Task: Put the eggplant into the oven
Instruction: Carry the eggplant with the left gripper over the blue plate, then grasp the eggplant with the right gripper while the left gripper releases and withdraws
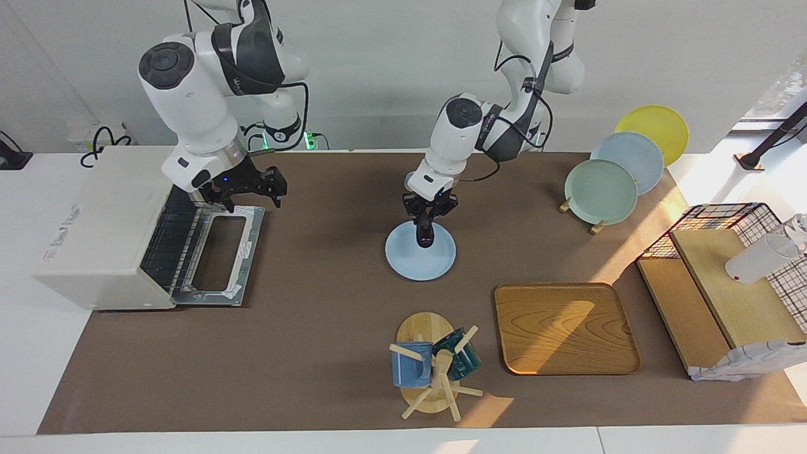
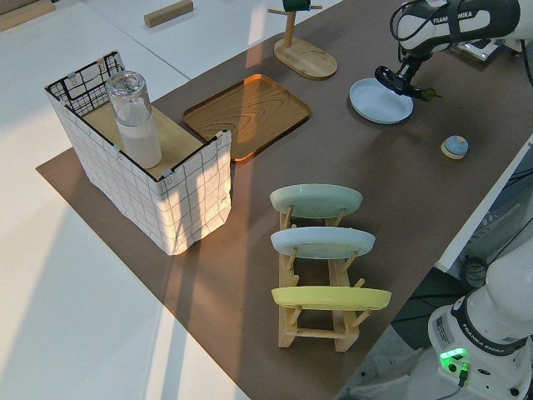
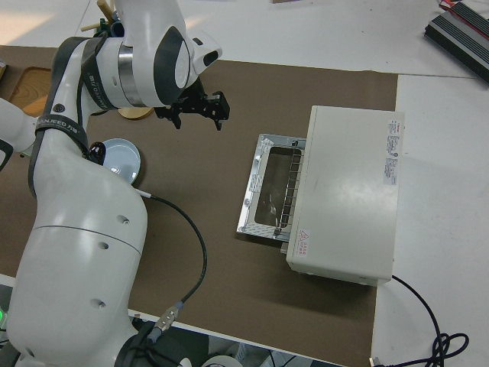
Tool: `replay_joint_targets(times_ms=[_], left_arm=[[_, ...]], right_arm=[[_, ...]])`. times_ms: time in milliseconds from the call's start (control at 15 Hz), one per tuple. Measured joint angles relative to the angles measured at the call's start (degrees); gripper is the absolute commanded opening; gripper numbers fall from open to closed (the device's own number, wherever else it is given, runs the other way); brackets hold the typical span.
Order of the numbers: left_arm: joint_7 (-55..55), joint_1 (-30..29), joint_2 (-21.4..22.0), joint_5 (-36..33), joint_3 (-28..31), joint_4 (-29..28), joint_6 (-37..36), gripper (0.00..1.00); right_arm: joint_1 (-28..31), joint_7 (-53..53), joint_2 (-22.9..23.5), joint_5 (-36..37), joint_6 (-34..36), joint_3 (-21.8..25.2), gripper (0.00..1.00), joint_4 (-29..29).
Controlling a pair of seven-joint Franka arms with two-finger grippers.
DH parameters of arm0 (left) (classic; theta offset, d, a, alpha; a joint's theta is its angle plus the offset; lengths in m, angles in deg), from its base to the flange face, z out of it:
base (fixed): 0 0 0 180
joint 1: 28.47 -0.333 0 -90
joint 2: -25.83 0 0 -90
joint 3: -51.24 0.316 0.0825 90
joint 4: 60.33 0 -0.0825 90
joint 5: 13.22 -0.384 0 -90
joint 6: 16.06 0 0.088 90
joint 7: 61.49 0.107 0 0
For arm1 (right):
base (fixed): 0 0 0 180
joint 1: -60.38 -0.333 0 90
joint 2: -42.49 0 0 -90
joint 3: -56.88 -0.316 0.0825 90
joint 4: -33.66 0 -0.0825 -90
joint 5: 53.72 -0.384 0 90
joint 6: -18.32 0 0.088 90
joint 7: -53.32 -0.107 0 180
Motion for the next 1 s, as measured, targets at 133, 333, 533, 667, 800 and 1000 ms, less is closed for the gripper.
replay_joint_targets(times_ms=[133,333,533,667,800,1000], left_arm=[[0.0,0.0,-1.8,0.0,0.3,-0.2,2.8,0.00],[0.0,0.0,-4.6,0.0,0.5,-0.1,5.4,0.00],[0.1,0.0,-5.2,0.0,0.6,0.1,5.7,1.00],[0.7,-0.3,-5.1,0.0,1.2,0.8,5.0,1.00],[3.5,-2.5,-4.5,0.0,1.7,4.4,-1.3,1.00],[10.9,-9.7,-3.2,0.0,2.1,14.5,-16.1,1.00]], right_arm=[[0.0,0.0,0.3,0.0,-1.2,-0.1,1.00,0.1],[-0.4,0.0,0.9,0.0,-2.2,-0.2,1.00,0.2],[-0.7,0.0,1.1,-0.1,-2.9,-0.4,1.00,0.3],[-1.1,-0.1,1.1,-0.1,-2.9,-0.6,1.00,0.5],[-1.8,-0.2,1.1,-0.1,-2.9,-0.6,1.00,0.7],[-3.9,-2.1,1.3,-0.3,-4.8,-0.7,1.00,1.1]])
